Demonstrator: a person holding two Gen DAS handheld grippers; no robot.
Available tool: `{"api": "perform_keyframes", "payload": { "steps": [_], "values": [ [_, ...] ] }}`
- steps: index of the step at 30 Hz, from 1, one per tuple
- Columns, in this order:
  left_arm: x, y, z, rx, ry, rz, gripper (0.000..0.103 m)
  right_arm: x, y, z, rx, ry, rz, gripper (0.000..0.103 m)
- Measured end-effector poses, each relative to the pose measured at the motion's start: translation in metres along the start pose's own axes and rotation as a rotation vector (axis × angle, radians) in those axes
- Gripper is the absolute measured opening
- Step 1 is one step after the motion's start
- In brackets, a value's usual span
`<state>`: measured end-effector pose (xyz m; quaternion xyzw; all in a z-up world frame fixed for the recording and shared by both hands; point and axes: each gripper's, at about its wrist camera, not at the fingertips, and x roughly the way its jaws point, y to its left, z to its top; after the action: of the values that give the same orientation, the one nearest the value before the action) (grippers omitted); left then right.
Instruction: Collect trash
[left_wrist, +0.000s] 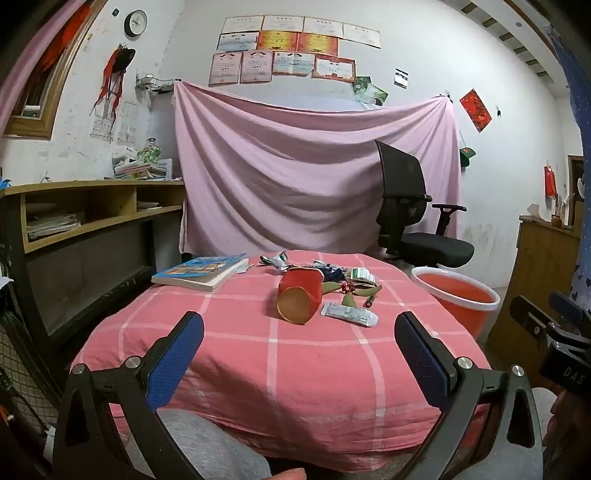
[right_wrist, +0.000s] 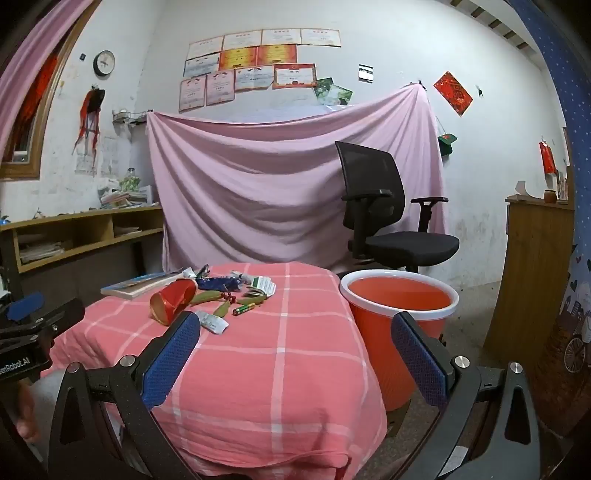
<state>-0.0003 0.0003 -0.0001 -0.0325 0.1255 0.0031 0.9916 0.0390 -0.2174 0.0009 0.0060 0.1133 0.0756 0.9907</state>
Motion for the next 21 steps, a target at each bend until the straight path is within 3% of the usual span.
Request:
{"api": "perform_keyframes", "payload": {
  "steps": [21],
  "values": [
    [-0.0001, 0.0002, 0.0001, 0.000, 0.001, -0.001, 0.101, -0.0002, 0.0000, 0.0002, 0.004, 0.001, -0.001, 0.103]
  ]
}}
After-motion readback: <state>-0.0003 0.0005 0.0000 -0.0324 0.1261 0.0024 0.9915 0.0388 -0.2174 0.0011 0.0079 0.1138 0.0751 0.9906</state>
